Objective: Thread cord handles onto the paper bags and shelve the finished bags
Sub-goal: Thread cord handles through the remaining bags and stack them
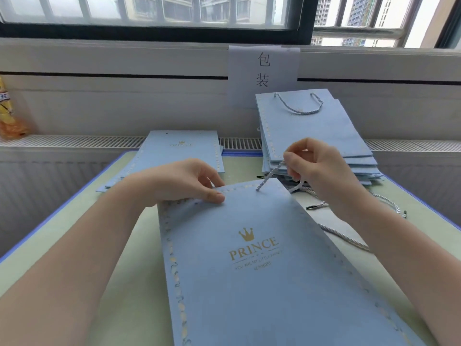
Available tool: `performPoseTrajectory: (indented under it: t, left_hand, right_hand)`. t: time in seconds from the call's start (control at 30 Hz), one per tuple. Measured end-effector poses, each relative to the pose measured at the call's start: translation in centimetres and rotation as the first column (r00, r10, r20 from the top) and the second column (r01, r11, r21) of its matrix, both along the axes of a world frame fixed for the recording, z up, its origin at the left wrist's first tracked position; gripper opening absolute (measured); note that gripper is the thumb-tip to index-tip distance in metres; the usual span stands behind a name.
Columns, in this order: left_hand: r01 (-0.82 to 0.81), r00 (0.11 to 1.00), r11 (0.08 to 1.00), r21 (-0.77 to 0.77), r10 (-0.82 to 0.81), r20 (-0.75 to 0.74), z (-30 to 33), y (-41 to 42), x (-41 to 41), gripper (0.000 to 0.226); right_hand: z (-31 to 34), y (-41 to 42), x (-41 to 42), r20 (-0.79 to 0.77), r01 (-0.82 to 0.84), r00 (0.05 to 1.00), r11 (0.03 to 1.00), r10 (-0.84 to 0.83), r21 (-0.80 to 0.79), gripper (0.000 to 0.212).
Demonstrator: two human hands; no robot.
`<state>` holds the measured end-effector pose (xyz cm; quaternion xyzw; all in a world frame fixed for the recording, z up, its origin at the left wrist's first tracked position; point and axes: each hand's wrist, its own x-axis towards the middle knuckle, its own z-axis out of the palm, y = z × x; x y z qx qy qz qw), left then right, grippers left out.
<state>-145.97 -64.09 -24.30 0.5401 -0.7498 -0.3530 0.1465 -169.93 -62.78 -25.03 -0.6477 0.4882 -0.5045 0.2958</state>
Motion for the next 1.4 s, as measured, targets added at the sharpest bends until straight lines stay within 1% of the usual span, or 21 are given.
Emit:
performPoseTrajectory:
  t: [0.07, 0.13, 0.17, 0.23, 0.3, 0.33, 0.37, 0.47, 0.5, 0.53, 0.63, 0.77, 0.83, 0.87, 0.93, 1.0, 1.07, 1.13, 1.27, 1.33, 1.4]
  left_hand:
    - [-0.042, 0.997, 0.993, -0.111, 0.048, 0.056, -0.4, -0.4, -0.3, 0.005]
    - [-0.049, 0.992, 0.977, -0.208, 0.071, 0.102, -1.3, -0.7, -1.1, 0.008]
    - [-0.029, 0.99, 0.967, -0.254, 0.062, 0.124, -1.9, -0.8, -1.7, 0.011]
    - [0.053, 0.989, 0.939, -0.339, -0.002, 0.15, -3.1, -0.7, -2.9, 0.026]
    - [0.11, 0.994, 0.913, -0.393, -0.092, 0.064, -3.6, -0.3, -4.3, 0.05]
    - [0.11, 0.99, 0.907, -0.406, -0.137, -0.039, -3.5, 0.1, -5.0, 0.057]
    - [0.109, 0.968, 0.909, -0.402, -0.189, -0.165, -3.4, 0.5, -5.6, 0.056]
    - [0.11, 0.802, 0.931, -0.349, -0.29, -0.522, -2.9, 1.6, -6.7, 0.015]
    - [0.098, 0.757, 0.94, -0.328, -0.284, -0.588, -2.8, 1.6, -6.6, 0.016]
    - [0.076, 0.75, 0.939, -0.336, -0.276, -0.601, -2.6, 1.7, -6.4, 0.021]
    - [-0.081, 0.805, 0.915, -0.395, -0.174, -0.567, -1.8, 1.4, -5.3, 0.013]
    - [-0.354, 0.721, 0.874, -0.334, 0.028, -0.692, -0.6, 0.0, -2.8, 0.013]
    - [-0.371, 0.764, 0.9, -0.228, 0.156, -0.626, -0.1, -0.5, -1.7, 0.014]
    - [-0.365, 0.821, 0.915, -0.172, 0.229, -0.524, 0.0, -0.6, -1.2, 0.014]
    - [-0.33, 0.938, 0.933, -0.141, 0.308, -0.161, -0.1, -0.8, -0.2, 0.014]
    - [-0.244, 0.936, 0.958, -0.15, 0.273, 0.222, -0.1, -0.7, 0.7, 0.024]
    - [-0.176, 0.865, 0.973, -0.153, 0.227, 0.448, 0.2, -0.4, 1.1, 0.028]
    - [-0.178, 0.826, 0.98, -0.092, 0.2, 0.527, 0.6, -0.1, 1.4, 0.03]
    - [-0.176, 0.703, 0.984, -0.031, 0.148, 0.695, 1.1, 0.7, 1.8, 0.041]
    - [-0.148, 0.746, 0.986, -0.083, 0.166, 0.645, 1.2, 0.7, 1.6, 0.037]
    - [-0.119, 0.864, 0.981, -0.152, 0.178, 0.47, 1.1, 0.6, 1.0, 0.029]
  right_hand:
    - [0.9, 0.0, -0.5, 0.192, -0.019, 0.981, 1.0, 0.024, -0.025, 0.011]
    - [1.8, 0.4, -0.9, 0.41, -0.107, 0.904, 0.993, 0.119, -0.053, 0.015]
    - [2.3, 0.6, -0.9, 0.485, -0.162, 0.857, 0.984, 0.178, -0.075, 0.016]
    - [2.9, 1.3, -0.9, 0.533, -0.272, 0.796, 0.956, 0.286, -0.107, 0.019]
    - [2.8, 1.7, -0.6, 0.5, -0.386, 0.779, 0.918, 0.378, -0.091, 0.021]
    - [2.5, 1.7, -0.4, 0.459, -0.444, 0.782, 0.894, 0.421, -0.063, 0.021]
    - [2.1, 1.7, -0.2, 0.406, -0.496, 0.788, 0.868, 0.463, -0.025, 0.021]
    - [0.8, 1.7, 0.6, 0.252, -0.581, 0.797, 0.811, 0.549, 0.067, 0.026]
    - [0.7, 1.7, 0.8, 0.232, -0.571, 0.808, 0.818, 0.542, 0.076, 0.025]
    - [0.7, 1.8, 1.0, 0.226, -0.545, 0.825, 0.834, 0.517, 0.08, 0.025]
    - [0.9, 1.5, 0.7, 0.187, -0.387, 0.912, 0.918, 0.366, 0.088, 0.021]
    - [0.8, 0.7, 0.0, 0.177, -0.248, 0.958, 0.962, 0.226, 0.113, 0.018]
    - [0.9, 0.7, -0.2, 0.255, -0.259, 0.941, 0.959, 0.224, 0.112, 0.022]
    - [1.0, 0.7, -0.2, 0.32, -0.277, 0.918, 0.955, 0.232, 0.103, 0.023]
    - [1.4, 0.8, -0.2, 0.471, -0.322, 0.845, 0.944, 0.255, 0.067, 0.023]
    - [1.9, 1.0, -0.3, 0.614, -0.353, 0.743, 0.935, 0.267, 0.021, 0.021]
    - [2.5, 1.1, -0.8, 0.715, -0.372, 0.639, 0.927, 0.285, -0.037, 0.019]
    - [2.9, 1.2, -1.3, 0.743, -0.38, 0.586, 0.92, 0.323, -0.101, 0.021]
    - [3.1, 1.0, -1.7, 0.727, -0.284, 0.613, 0.945, 0.309, -0.162, 0.024]
    - [2.9, 0.8, -1.5, 0.69, -0.224, 0.674, 0.963, 0.263, -0.148, 0.023]
    - [2.7, 0.8, -1.3, 0.609, -0.189, 0.761, 0.975, 0.221, -0.118, 0.027]
